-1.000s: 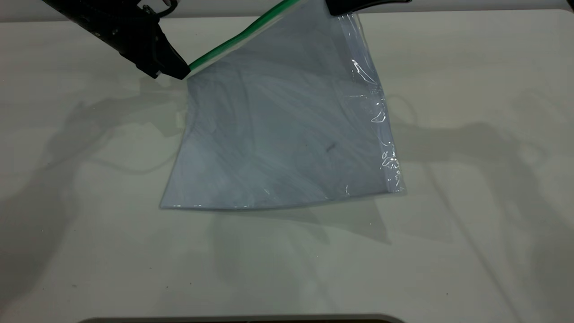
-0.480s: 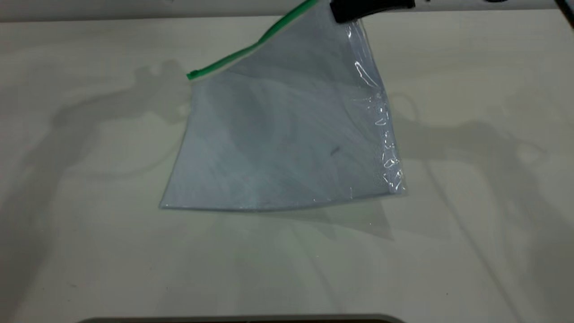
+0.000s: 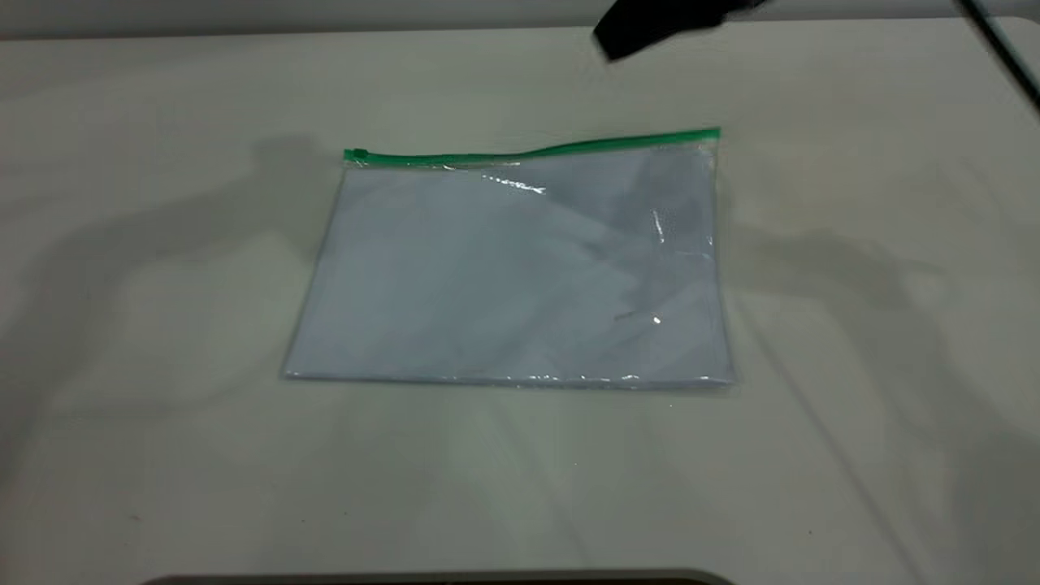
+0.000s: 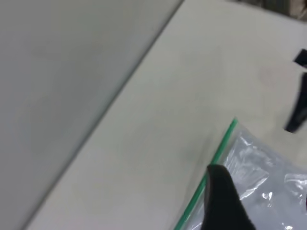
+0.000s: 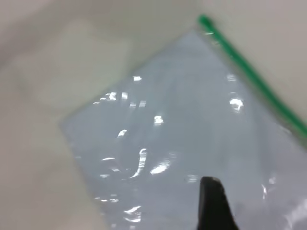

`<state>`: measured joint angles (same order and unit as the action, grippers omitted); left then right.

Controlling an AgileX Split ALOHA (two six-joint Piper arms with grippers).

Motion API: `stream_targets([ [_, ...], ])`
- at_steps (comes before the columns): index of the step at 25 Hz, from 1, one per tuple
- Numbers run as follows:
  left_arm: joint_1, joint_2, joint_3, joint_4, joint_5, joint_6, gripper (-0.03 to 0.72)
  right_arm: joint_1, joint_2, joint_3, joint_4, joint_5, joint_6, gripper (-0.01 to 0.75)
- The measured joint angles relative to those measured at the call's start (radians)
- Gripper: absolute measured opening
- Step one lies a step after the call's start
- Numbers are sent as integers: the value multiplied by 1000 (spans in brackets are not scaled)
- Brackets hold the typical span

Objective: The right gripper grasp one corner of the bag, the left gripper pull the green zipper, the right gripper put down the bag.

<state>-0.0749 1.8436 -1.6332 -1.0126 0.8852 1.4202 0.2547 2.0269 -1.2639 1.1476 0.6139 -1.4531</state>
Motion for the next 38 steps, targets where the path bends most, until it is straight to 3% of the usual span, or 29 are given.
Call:
stream_targets([
  [6,-1,-158,0,0,68,-79,478,-3,-297,0,-218,59,270,507],
  [13,-1,-278,0,23,133,-274,478,-3,-697,0,-540,335,669,425],
  [18,-3,-304,0,75,178,-404,478,-3,-913,8,-809,572,970,404],
  [20,-3,-308,0,121,219,-449,478,-3,-980,36,-916,617,1080,401],
  [22,-4,-317,1,176,276,-511,478,-3,-1053,96,-1007,621,1167,402],
  [30,-6,-435,24,456,282,-817,478,-3,-1335,498,-1136,619,1395,402],
  [35,-6,-557,184,663,282,-995,478,-3,-1471,724,-1141,589,1419,402],
  [38,-6,-649,354,751,282,-1086,478,-3,-1520,747,-1141,555,1420,402],
])
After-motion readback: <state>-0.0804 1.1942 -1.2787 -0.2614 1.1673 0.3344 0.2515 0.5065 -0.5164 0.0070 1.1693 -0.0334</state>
